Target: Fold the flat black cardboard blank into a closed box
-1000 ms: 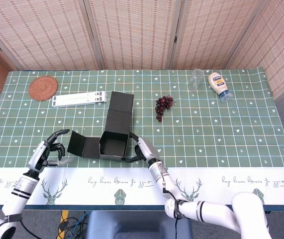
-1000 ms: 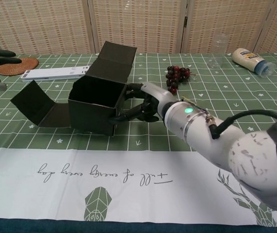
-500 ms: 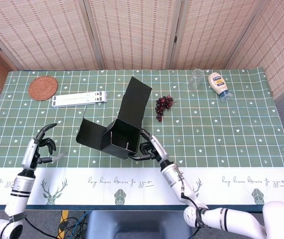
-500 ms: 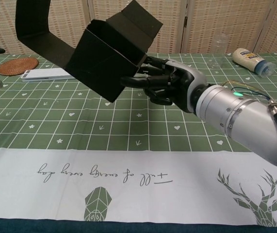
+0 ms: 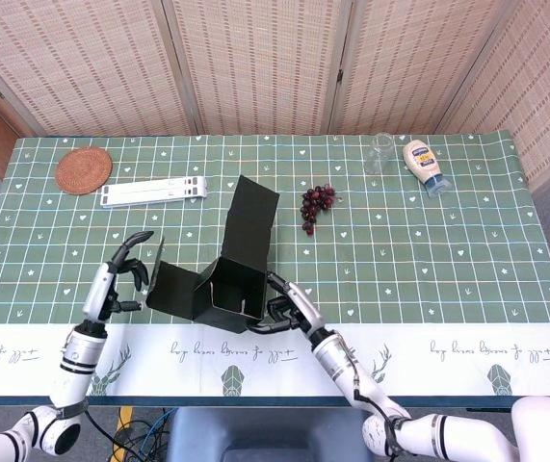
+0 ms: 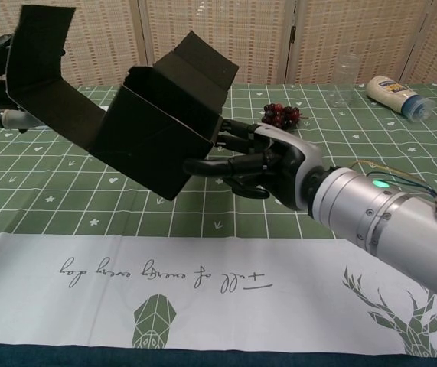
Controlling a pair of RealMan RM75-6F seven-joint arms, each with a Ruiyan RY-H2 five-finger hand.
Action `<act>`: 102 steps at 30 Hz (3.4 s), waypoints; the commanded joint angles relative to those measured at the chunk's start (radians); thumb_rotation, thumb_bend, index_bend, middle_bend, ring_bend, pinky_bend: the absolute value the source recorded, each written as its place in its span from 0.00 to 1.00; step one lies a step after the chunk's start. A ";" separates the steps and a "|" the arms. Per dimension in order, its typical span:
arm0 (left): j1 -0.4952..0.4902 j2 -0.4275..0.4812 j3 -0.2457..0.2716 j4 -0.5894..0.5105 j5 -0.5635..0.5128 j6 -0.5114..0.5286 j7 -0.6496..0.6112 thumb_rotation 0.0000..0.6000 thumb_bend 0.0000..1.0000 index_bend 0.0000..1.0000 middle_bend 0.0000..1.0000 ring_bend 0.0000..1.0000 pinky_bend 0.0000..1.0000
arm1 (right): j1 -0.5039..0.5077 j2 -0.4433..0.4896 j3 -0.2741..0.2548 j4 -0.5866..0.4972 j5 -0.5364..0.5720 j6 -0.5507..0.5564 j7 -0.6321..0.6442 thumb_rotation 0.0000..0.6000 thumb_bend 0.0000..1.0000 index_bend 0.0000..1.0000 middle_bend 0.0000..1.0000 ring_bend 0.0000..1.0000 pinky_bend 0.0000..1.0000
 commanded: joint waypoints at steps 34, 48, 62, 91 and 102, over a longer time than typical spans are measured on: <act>-0.076 -0.136 0.139 0.333 0.171 0.019 0.030 1.00 0.11 0.36 0.25 0.63 0.71 | 0.159 -0.033 0.009 0.107 0.266 -0.122 -0.409 1.00 0.33 0.44 0.53 0.85 1.00; -0.089 -0.295 0.215 0.695 0.233 0.099 -0.020 1.00 0.11 0.43 0.30 0.63 0.71 | 0.195 -0.062 -0.009 0.191 0.308 -0.184 -0.463 1.00 0.33 0.44 0.53 0.85 1.00; -0.098 -0.347 0.257 0.848 0.256 0.200 -0.017 1.00 0.11 0.43 0.32 0.63 0.71 | 0.205 -0.057 -0.011 0.201 0.312 -0.205 -0.488 1.00 0.33 0.44 0.52 0.85 1.00; -0.165 -0.343 0.358 0.951 0.313 0.224 0.157 1.00 0.11 0.44 0.31 0.62 0.68 | 0.244 -0.023 -0.030 0.154 0.369 -0.215 -0.570 1.00 0.35 0.44 0.52 0.85 1.00; -0.180 -0.341 0.376 0.962 0.320 0.223 0.213 1.00 0.11 0.52 0.40 0.63 0.67 | 0.260 0.000 -0.031 0.135 0.356 -0.233 -0.579 1.00 0.35 0.44 0.52 0.85 1.00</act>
